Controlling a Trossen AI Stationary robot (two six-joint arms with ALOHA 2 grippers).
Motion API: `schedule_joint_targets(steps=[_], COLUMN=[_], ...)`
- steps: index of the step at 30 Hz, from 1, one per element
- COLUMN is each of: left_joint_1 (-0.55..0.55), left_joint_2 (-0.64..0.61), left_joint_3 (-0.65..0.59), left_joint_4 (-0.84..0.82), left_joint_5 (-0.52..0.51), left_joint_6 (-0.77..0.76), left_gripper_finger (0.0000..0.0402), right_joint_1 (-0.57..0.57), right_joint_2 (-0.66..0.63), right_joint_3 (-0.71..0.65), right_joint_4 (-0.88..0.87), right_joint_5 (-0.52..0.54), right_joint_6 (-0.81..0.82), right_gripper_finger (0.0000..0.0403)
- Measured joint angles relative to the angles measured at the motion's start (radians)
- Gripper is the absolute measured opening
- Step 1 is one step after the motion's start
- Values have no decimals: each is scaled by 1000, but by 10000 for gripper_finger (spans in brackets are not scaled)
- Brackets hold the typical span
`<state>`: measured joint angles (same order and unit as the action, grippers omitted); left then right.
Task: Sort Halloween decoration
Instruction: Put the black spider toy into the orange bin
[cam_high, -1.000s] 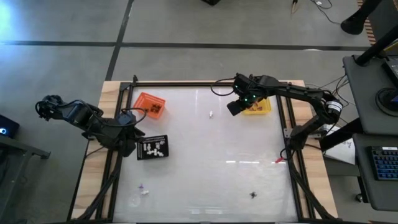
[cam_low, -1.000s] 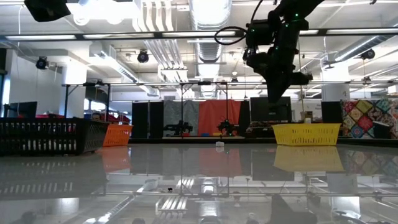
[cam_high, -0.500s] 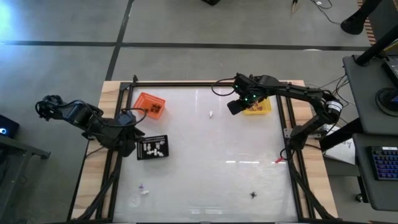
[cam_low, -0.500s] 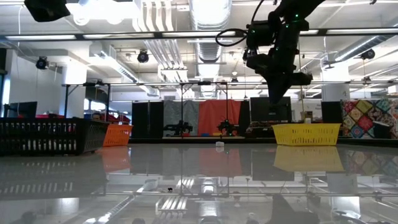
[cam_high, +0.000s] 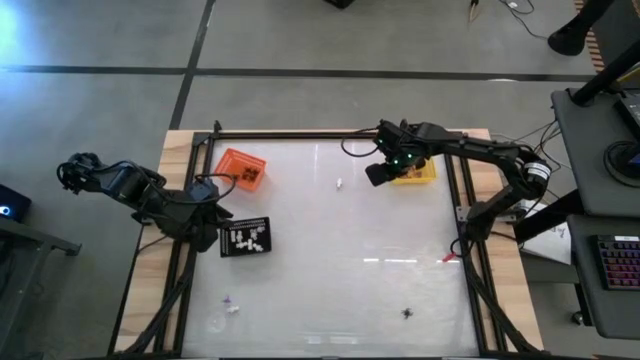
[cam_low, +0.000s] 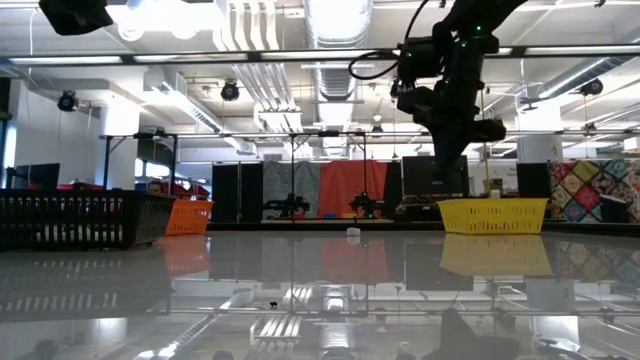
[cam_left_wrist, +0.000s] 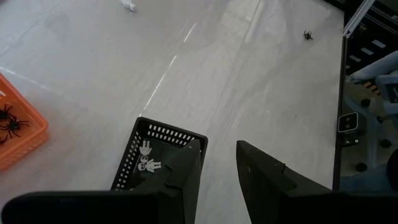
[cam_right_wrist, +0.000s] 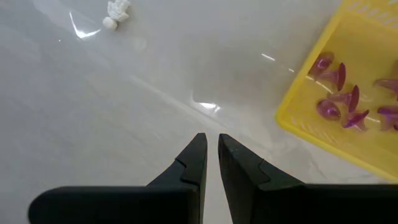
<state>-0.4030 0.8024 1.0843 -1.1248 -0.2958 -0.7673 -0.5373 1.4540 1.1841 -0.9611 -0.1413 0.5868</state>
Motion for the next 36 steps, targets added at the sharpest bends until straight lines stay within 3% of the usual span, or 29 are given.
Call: schedule_joint_targets(steps=[6,12,36], left_joint_1=[0,0,0], left_joint_2=[0,0,8], left_joint_3=[0,0,0], left_joint_4=[-8,-13,-15], left_joint_5=[0,0,-12], left_joint_6=[0,0,15], left_gripper_finger=[87,87,87], right_joint_1=[0,-4,-4], right_joint_2=[0,-1,1], right_joint_3=[-19,-19,-8], right_joint_4=[1,1,128], right_joint_5=[0,63,63], right_joint_6=[13,-82,-81], right_gripper_finger=[76,107,109])
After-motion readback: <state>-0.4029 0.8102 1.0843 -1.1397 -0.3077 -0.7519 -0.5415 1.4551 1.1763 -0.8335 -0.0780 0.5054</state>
